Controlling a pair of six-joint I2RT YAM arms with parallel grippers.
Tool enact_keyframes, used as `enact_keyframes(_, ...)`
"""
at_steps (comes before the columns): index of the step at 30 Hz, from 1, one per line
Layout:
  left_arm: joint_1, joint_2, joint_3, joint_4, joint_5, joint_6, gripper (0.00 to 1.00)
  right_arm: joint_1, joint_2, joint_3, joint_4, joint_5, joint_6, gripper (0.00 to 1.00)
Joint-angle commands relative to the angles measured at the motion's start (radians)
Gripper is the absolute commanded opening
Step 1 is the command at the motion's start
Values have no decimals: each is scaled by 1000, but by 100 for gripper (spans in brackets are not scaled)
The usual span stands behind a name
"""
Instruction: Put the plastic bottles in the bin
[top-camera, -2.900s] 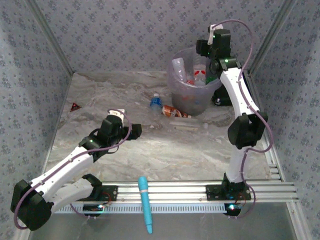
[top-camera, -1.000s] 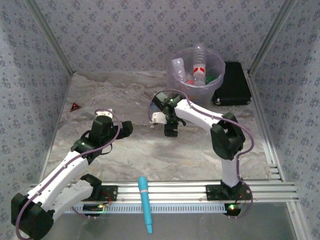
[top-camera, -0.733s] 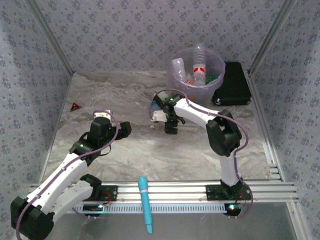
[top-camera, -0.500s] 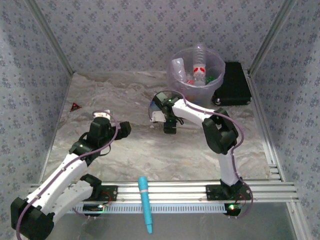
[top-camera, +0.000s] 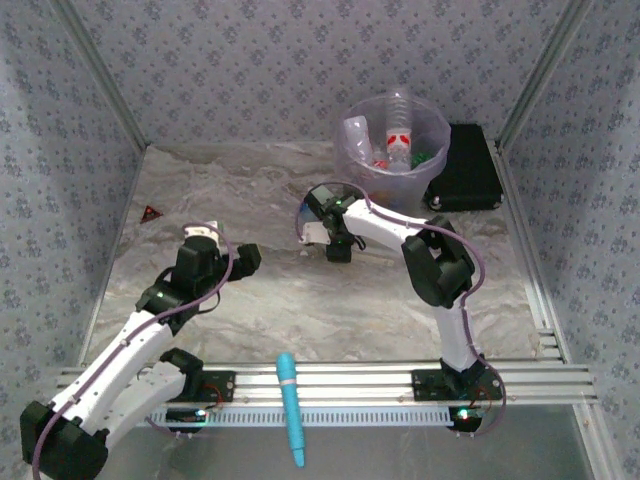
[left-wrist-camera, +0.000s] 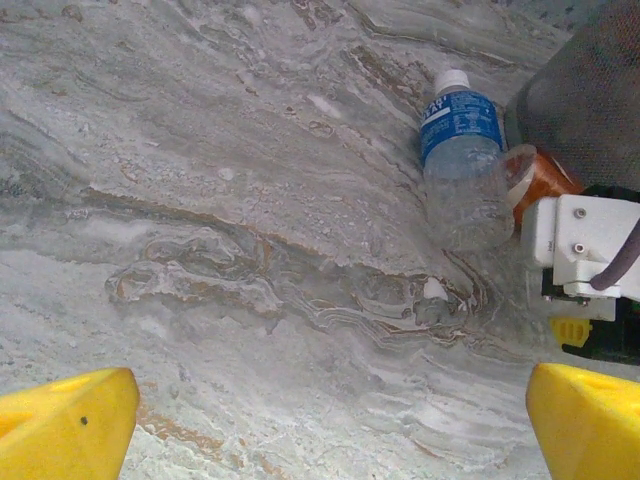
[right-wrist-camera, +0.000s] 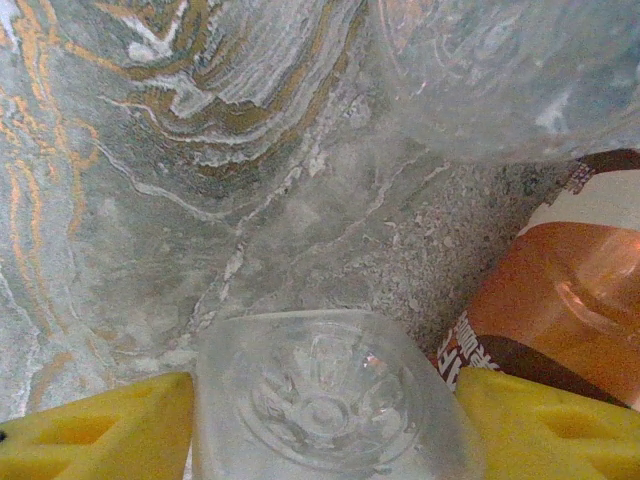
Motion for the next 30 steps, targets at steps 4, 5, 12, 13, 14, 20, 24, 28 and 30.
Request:
enact_keyframes(4,7,-17,-7,1,2,-8,99,11,-62,19,-71,7,15,60)
enact_keyframes(5,7,-18,-8,1,3,-8,99,13,-72,20,-77,5,18,59)
enact_keyframes(12,8,-19,-3,4,2,-6,99,24,-108,44,-133,-10,49,55)
enact_keyframes(13,9,-19,-2,2,0,-5,99,26,-117,47,-140,-16,54,55)
enact_keyframes(14,10,-18,1,1,-2,-5,99,29,-130,53,-148,-22,63,55)
enact_keyframes(20,19,-18,3,6,-9,-1,99,36,-272,121,-154,-138,144,45)
enact_keyframes(24,26,-5,3,24,-5,-2,99,30,-367,193,-139,-184,178,40)
enact_keyframes(28,30,11,2,33,0,-2,99,8,-457,262,-74,-235,228,39)
enact_keyframes(30,31,13,1,35,1,-4,99,-15,-508,274,-7,-294,262,39)
